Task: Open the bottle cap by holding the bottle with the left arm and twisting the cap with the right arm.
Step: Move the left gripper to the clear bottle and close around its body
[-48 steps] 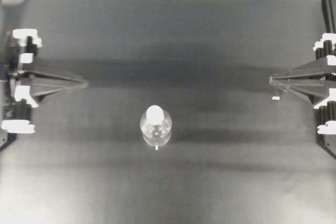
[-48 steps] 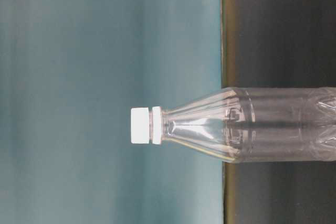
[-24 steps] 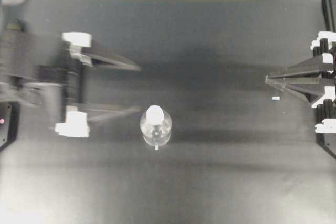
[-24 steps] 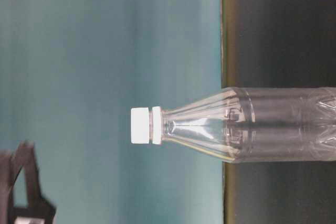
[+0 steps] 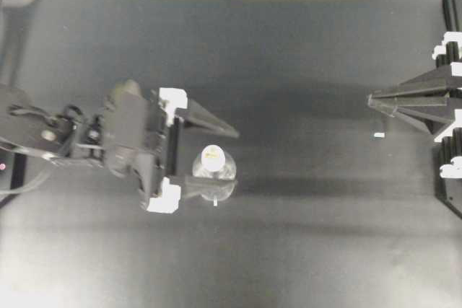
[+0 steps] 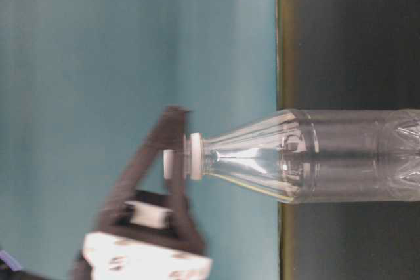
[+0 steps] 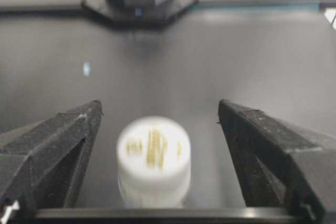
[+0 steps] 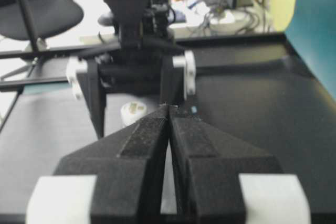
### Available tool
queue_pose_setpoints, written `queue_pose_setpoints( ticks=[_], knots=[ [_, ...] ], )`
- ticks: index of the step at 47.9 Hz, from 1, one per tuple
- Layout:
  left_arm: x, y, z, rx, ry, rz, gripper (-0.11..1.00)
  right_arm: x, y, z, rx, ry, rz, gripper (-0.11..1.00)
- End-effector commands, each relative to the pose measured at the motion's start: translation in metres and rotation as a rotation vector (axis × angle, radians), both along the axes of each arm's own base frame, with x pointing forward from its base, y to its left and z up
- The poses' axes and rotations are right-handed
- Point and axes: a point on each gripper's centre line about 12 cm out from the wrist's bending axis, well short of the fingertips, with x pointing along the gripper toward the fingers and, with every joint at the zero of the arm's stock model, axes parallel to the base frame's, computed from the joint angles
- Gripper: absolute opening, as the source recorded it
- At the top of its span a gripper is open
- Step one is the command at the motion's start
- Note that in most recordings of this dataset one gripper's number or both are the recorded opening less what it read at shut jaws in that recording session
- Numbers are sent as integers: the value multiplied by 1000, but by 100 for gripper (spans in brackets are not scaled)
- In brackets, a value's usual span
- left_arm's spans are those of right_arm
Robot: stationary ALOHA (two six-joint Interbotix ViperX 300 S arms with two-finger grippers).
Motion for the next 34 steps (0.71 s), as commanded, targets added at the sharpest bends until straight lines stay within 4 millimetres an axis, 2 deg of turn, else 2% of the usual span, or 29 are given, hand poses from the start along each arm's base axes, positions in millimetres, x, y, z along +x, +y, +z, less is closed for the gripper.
queue_pose_setpoints(
  ticks=[1,23,34],
  knots=[
    [2,3,-14,0,28,7,96,2,-1,10,35,-18,-3,0],
    [-6,7,-111,-26,301,24,99,8,-2,4,63,13,-7,0],
    [-8,6,-131,-35,354,25,98,12,-2,4,67,20,-8,0]
  ],
)
